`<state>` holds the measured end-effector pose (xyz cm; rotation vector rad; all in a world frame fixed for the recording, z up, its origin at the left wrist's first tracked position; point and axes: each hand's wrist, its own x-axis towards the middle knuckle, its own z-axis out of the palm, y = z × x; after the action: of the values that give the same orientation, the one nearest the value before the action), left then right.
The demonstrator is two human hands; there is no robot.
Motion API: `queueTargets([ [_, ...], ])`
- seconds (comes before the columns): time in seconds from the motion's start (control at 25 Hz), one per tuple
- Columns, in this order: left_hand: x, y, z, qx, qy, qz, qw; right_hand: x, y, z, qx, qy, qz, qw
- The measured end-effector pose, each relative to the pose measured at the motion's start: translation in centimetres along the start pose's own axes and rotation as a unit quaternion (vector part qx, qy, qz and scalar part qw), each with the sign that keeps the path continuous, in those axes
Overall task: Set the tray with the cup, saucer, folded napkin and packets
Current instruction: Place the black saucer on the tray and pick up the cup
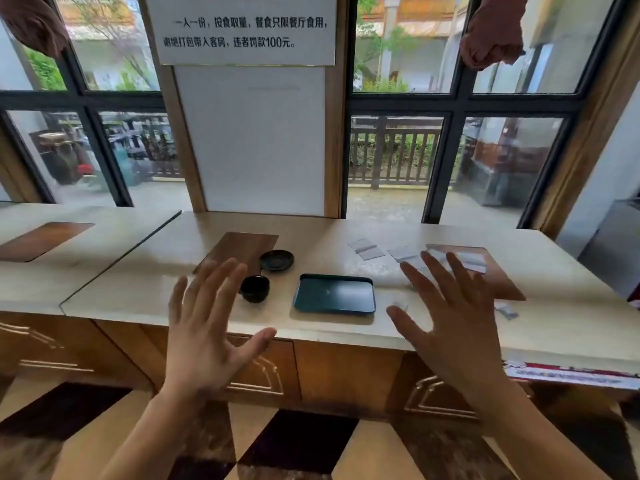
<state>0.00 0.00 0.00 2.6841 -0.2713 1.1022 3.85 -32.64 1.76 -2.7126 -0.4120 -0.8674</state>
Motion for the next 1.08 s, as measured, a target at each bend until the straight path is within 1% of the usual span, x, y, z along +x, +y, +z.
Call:
queueTargets([
  [0.12, -2.6, -1.2, 0.5, 0.002, -0.014, -0.006, 1.000, -0.9, -2.2, 2.3, -0.002, -0.026, -0.001, 1.000],
  [0.28, -5.6, -3.9, 0.9, 0.010, -0.059, -0.026, 0.998, -2.0, -5.1, 5.8, 0.014, -0.059, -0.001, 0.998],
  [0.44, -6.6, -6.6, 0.7, 0.027, -0.113, -0.051, 0.992, -2.6, -8.2, 8.5, 0.024, -0.083, -0.002, 0.996],
  [0.6, -6.4, -9.0, 1.1, 0.031, -0.145, -0.071, 0.986, -1.7, -10.3, 10.7, 0.028, -0.094, -0.006, 0.995],
  [0.84, -4.3, -12.6, 4.9, 0.046, -0.189, -0.105, 0.975, 1.9, -9.7, 15.1, 0.035, -0.113, -0.024, 0.993],
  [1.08, 1.8, -15.3, 12.5, 0.078, -0.218, -0.102, 0.967, 8.8, -5.8, 21.6, 0.057, -0.123, -0.032, 0.990],
])
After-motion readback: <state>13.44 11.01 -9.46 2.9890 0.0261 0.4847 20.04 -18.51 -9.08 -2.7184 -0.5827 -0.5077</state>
